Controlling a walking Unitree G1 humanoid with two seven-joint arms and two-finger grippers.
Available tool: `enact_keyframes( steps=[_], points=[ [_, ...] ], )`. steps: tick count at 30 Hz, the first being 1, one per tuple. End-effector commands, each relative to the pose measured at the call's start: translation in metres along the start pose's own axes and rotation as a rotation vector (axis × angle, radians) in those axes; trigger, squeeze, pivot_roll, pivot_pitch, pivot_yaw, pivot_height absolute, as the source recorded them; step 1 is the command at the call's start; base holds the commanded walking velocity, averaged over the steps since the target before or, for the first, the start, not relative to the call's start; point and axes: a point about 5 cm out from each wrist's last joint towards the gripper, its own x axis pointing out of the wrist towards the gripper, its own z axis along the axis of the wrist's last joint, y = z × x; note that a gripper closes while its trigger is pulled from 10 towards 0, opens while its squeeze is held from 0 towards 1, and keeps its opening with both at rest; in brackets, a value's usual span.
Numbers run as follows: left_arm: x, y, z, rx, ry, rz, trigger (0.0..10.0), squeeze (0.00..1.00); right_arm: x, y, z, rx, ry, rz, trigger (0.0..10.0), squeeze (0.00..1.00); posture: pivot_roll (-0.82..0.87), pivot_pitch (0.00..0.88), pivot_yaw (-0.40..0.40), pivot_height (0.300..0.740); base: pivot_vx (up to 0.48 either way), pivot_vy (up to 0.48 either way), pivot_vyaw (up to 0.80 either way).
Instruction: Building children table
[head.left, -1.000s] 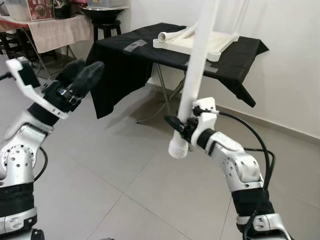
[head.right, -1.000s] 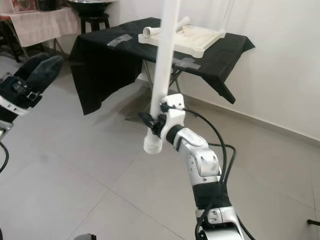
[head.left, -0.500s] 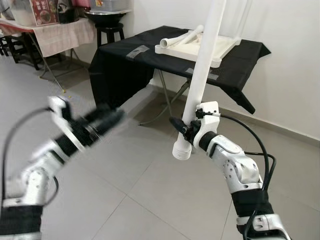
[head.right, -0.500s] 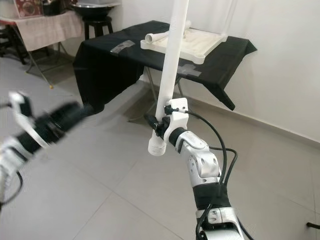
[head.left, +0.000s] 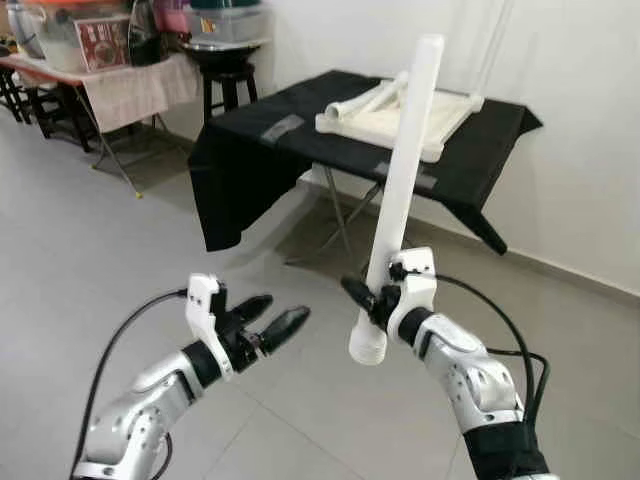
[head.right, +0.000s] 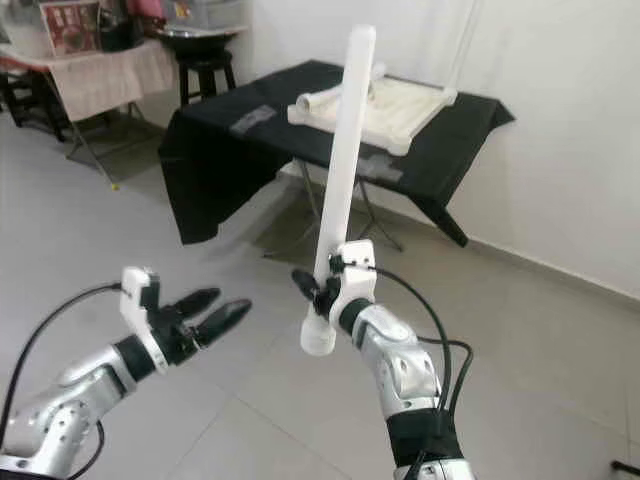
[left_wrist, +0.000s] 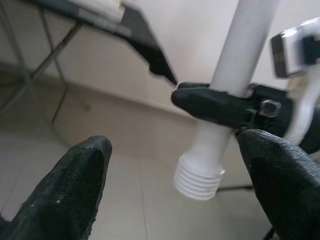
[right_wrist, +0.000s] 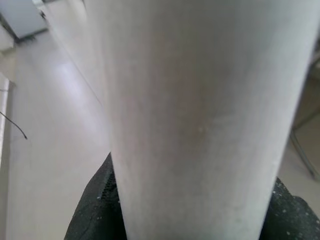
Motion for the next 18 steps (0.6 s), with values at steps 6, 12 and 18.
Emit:
enact_keyframes(
  steps=[6,12,18],
  points=[
    [-0.012,0.013,-0.028,0.099,0.069,0.249,10.0,0.00,-0.012,-0.004,-0.027,-0.042,0.042,-0.039,0.0,0.00,-0.08,0.000,-0.058,0.740,0.000,0.000,0.00],
    [-0.015,0.015,-0.032,0.113,0.065,0.322,10.0,0.00,-0.014,-0.001,-0.036,-0.042,0.055,-0.046,0.0,0.00,-0.08,0.000,-0.055,0.740,0.000,0.000,0.00],
    [-0.020,0.023,-0.034,0.154,0.059,0.421,10.0,0.00,-0.016,0.003,-0.042,-0.023,0.046,-0.052,0.0,0.00,-0.08,0.000,-0.055,0.740,0.000,0.000,0.00]
  ],
)
